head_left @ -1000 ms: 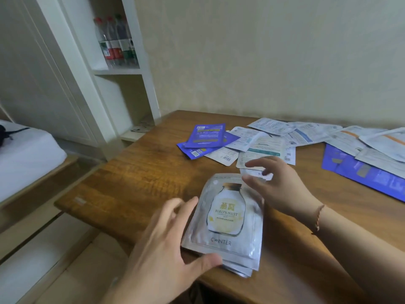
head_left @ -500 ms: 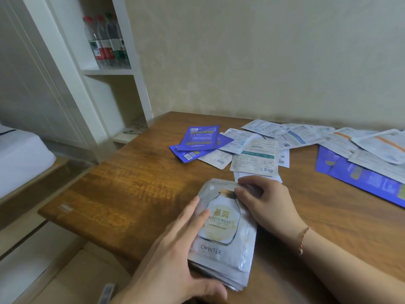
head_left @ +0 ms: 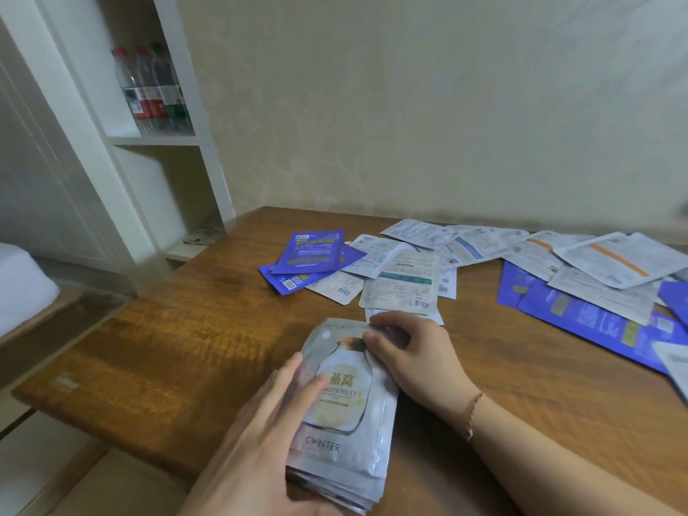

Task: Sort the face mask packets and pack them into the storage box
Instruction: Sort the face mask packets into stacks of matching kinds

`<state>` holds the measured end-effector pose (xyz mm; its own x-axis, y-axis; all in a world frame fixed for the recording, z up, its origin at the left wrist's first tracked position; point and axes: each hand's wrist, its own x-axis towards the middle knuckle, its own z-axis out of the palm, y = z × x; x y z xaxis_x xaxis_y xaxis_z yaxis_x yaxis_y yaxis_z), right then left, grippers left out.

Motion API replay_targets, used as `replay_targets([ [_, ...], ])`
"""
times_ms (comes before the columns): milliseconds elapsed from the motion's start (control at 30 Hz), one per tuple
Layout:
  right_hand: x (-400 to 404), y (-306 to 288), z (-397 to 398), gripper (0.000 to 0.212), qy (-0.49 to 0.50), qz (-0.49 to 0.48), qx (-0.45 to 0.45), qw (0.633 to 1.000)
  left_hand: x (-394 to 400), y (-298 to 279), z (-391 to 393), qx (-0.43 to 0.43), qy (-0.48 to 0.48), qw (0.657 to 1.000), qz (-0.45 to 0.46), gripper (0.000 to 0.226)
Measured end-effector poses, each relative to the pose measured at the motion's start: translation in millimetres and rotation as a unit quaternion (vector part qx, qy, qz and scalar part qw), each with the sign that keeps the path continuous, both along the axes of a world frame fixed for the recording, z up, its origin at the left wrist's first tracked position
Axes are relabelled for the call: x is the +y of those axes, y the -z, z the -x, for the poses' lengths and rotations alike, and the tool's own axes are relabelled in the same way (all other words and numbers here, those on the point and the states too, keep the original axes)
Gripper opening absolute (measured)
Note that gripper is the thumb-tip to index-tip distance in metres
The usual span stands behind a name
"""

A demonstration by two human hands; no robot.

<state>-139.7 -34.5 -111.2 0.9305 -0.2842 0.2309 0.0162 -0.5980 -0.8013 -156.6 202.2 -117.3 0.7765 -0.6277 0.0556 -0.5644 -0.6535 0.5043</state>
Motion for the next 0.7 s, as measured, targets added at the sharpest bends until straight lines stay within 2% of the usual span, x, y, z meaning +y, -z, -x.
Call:
replay_targets([
  [67,-5.9,-2.7,1.3,0.03,-0.011,-0.015,0.002,1.0,-7.0,-13.1,4.6,-0.025,0.013,0.999,-0.044,0.12],
  [167,-24.3,-7.2,7.3,0.032,0.004,-0.034,-0.01,0.999,-40.8,-32.4,18.8,-0.21,0.007,0.972,0.101,0.097],
  [200,-33.0,-9.0,11.0,0.031,0.013,-0.032,-0.015,0.999,-60.6,-36.4,21.8,-0.244,-0.002,0.959,0.147,0.091],
  [267,-53.6,-13.5,21.5,0.026,0.027,-0.028,-0.013,0.999,-111.0,-42.5,25.9,-0.266,-0.011,0.948,0.175,0.08],
  [333,-78.4,-17.7,34.7,0.018,0.046,-0.016,-0.011,0.999,-161.4,-47.2,29.2,-0.25,-0.004,0.954,0.166,0.073],
  [400,-109.6,-19.2,50.5,0.012,0.081,-0.008,-0.015,0.997,-206.5,-52.1,28.5,-0.183,0.012,0.974,0.13,0.07],
  [467,-146.3,-17.8,69.2,0.014,0.124,0.002,-0.022,0.992,-246.8,-53.5,26.5,-0.113,0.044,0.99,0.076,0.073],
  [533,-181.3,-16.8,89.6,0.016,0.179,0.012,-0.031,0.983,-281.3,-54.3,24.5,-0.095,0.085,0.991,0.027,0.073],
  [633,-222.3,-18.4,119.9,0.023,0.265,0.049,-0.027,0.963,-325.5,-46.6,15.3,-0.074,0.131,0.989,-0.007,0.061],
  [700,-242.6,-18.4,137.4,0.032,0.319,0.155,0.032,0.935,-350.7,-34.1,6.6,-0.068,0.14,0.987,-0.041,0.056],
])
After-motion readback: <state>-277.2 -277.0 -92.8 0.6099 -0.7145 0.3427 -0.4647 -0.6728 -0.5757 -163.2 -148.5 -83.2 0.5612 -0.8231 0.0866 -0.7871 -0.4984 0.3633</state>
